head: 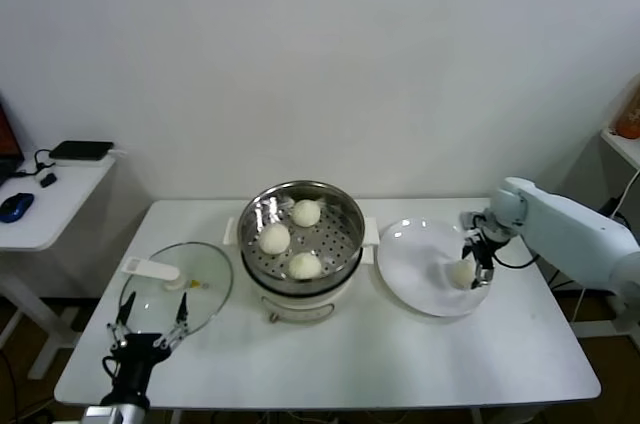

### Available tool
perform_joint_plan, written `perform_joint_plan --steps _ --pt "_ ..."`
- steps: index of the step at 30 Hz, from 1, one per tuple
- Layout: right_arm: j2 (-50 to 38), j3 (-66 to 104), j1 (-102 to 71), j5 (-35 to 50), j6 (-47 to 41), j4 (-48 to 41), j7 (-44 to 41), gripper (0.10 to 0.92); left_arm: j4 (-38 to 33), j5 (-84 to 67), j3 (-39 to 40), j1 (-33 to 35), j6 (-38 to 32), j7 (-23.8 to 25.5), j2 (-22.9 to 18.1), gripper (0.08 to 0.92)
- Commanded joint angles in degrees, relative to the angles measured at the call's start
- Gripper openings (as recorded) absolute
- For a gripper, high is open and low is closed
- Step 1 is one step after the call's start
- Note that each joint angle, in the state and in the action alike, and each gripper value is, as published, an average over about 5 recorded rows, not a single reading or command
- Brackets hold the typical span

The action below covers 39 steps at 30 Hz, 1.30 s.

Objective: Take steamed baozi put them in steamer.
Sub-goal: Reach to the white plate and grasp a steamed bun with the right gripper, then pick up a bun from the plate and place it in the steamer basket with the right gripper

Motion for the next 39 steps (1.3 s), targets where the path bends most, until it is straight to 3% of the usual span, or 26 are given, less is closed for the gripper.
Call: perform_joint_plan --steps 1,14,27,35,39 --pt "1.33 1.64 -1.35 -1.45 0.29 -2.09 -0.3 0.823 -0.05 0.07 0.03 -0.1 0.12 0.0 -0.07 0.823" --pt "1.78 2.38 -0.97 -1.86 0.38 -3.4 -1.26 0.818 0.0 0.1 -0.02 -0.05 0.07 -0.05 -0.14 0.823" --pt "1.23 2.63 -0.56 -0.97 0.34 -2.54 -1.4 0.666 0.14 0.14 -0.11 -0.12 0.01 -0.06 -0.12 0.823" --pt "-0.7 -3.34 7.4 5.84 -1.42 2.1 -1.49 0.662 -0.22 0.06 -0.16 -0.16 -0.06 -0.04 -0.12 0.823" --pt "-1.96 -9.51 14.48 13.9 -3.22 6.26 -1.47 0.662 -0.65 0.04 -0.1 -0.24 0.04 -0.04 -0.09 0.823"
